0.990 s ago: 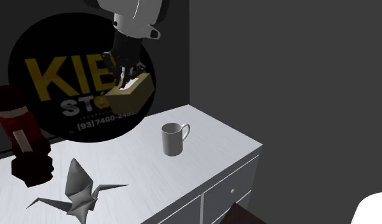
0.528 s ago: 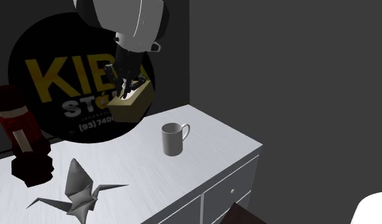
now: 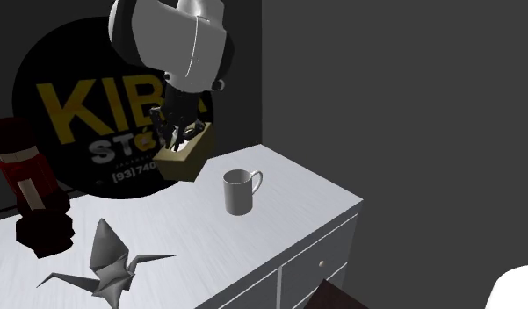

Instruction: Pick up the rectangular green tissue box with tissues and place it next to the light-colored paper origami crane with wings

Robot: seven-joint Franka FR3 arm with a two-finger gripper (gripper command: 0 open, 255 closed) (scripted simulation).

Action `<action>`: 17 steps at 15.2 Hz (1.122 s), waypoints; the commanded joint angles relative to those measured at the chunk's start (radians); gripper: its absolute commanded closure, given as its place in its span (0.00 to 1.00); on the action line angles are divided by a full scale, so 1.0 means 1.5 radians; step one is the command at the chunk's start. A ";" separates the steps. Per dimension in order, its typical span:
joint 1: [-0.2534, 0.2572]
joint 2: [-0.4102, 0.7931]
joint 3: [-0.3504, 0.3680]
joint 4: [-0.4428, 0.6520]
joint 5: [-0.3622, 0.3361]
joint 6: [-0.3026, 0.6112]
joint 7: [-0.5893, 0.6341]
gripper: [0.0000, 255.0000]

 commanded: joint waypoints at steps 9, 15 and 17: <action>-0.005 0.044 0.012 -0.035 0.049 0.072 -0.048 1.00; -0.007 0.055 0.016 -0.042 0.062 0.088 -0.061 1.00; -0.007 0.055 0.016 -0.042 0.062 0.088 -0.061 1.00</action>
